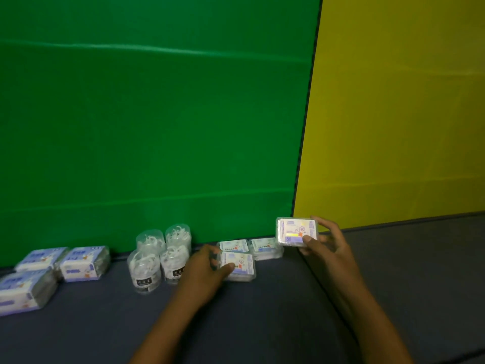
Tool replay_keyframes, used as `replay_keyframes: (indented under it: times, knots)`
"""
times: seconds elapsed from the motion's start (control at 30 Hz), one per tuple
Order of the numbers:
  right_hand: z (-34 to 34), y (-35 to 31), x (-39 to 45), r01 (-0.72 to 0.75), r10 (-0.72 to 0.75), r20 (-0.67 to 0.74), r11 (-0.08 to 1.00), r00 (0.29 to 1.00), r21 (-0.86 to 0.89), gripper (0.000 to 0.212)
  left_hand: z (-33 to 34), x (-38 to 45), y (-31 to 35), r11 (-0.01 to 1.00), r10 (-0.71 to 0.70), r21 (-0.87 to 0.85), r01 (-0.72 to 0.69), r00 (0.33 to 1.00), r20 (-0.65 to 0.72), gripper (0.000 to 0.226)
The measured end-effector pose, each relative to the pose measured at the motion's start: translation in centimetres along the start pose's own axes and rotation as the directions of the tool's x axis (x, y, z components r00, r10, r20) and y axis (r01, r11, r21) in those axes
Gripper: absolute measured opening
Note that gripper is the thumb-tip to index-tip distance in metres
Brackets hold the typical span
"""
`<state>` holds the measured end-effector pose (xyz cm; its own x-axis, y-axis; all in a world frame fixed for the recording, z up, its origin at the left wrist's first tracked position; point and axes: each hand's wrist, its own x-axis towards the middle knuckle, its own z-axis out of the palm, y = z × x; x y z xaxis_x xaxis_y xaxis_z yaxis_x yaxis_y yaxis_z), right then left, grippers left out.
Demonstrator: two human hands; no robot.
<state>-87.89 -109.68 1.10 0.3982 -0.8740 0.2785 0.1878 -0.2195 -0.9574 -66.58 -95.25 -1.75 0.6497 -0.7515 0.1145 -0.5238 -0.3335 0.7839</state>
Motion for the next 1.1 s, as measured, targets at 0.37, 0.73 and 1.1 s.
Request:
replay_keyframes:
  times: [0.37,0.73,1.1]
  knots:
    - [-1.9,3.1,2.4,-0.047,0.043,0.159,0.999,0.986,0.018,0.042,3.0,0.6,0.8,0.934,-0.066,0.342,0.102,0.991,-0.117,0.036]
    - [-2.4,4.2,4.0,-0.079,0.095,0.247,0.994,0.964,-0.074,0.036,4.4,0.4,1.2,0.907,-0.04,0.398,0.141,0.967,-0.253,0.038]
    - [-1.4,6.5,4.7,-0.06,0.225,0.362,0.908,0.905,-0.415,0.031,2.1,-0.5,4.3,0.87,0.28,0.482,-0.108,0.912,-0.3,0.036]
